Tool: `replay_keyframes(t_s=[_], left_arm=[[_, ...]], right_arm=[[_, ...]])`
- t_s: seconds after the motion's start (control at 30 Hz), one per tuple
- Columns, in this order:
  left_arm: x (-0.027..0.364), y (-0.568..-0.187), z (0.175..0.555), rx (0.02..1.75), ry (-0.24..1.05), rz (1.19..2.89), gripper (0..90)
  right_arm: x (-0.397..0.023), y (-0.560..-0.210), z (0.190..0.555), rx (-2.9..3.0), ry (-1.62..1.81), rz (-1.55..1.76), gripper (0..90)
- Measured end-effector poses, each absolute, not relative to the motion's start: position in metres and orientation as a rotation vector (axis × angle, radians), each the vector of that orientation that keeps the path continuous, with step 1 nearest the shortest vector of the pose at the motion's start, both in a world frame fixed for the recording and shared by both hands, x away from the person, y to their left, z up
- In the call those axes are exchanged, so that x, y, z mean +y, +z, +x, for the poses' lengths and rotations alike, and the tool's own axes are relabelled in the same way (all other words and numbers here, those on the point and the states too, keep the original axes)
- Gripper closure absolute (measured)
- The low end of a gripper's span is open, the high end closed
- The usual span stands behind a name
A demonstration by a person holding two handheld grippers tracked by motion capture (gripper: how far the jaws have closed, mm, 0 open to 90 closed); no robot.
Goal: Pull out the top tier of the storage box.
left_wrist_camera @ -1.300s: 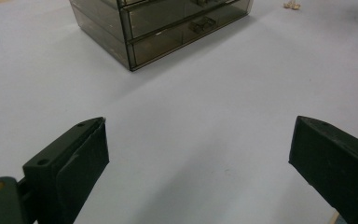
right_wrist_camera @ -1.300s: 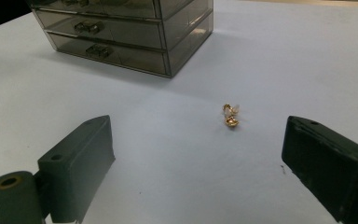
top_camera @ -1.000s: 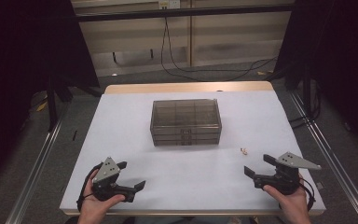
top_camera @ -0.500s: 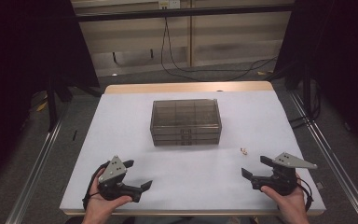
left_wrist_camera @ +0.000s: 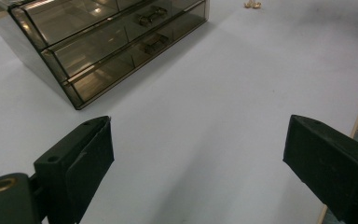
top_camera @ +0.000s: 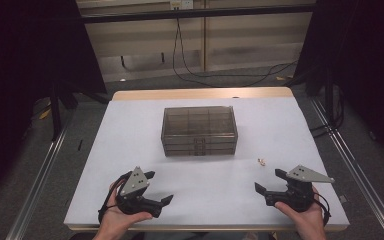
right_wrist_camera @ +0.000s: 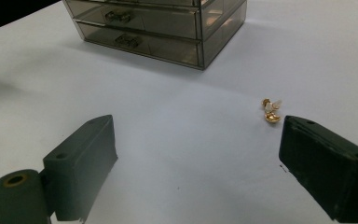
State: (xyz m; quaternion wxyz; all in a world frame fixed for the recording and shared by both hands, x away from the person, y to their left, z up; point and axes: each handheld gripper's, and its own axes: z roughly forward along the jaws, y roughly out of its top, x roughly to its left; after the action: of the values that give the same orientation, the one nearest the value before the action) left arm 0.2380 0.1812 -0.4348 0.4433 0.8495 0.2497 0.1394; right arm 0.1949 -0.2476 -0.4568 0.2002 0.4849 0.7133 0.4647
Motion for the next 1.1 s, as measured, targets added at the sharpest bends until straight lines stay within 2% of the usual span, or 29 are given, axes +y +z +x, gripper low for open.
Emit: replay_keyframes(t_s=[0.2,0.4,0.6,0.7,0.77,0.9,0.97,1.1], left_arm=[[0.167,-0.432,0.244,0.605,0.366,2.141,12.5],[0.152,-0.428,0.253,0.581,0.405,2.154,20.3],[0.145,-0.423,0.256,0.530,0.418,2.187,35.2],[0.140,-0.423,0.256,0.498,0.443,2.202,39.0],[0.137,-0.424,0.256,0.479,0.453,2.217,46.2],[0.135,-0.421,0.258,0.447,0.489,2.241,50.7],[0.132,-0.420,0.260,0.435,0.561,2.256,50.6],[0.129,-0.419,0.263,0.399,0.602,2.279,57.2]], right_arm=[[-0.247,-0.457,0.194,1.995,1.326,1.359,10.9],[-0.249,-0.456,0.193,1.982,1.360,1.361,10.9],[-0.247,-0.458,0.195,1.998,1.351,1.370,10.3],[-0.248,-0.457,0.195,1.991,1.356,1.371,10.3],[-0.248,-0.457,0.194,1.995,1.358,1.370,10.2],[-0.247,-0.457,0.194,2.005,1.363,1.369,9.9],[-0.246,-0.458,0.195,2.009,1.364,1.369,9.8],[-0.246,-0.458,0.195,2.011,1.366,1.367,9.8]])
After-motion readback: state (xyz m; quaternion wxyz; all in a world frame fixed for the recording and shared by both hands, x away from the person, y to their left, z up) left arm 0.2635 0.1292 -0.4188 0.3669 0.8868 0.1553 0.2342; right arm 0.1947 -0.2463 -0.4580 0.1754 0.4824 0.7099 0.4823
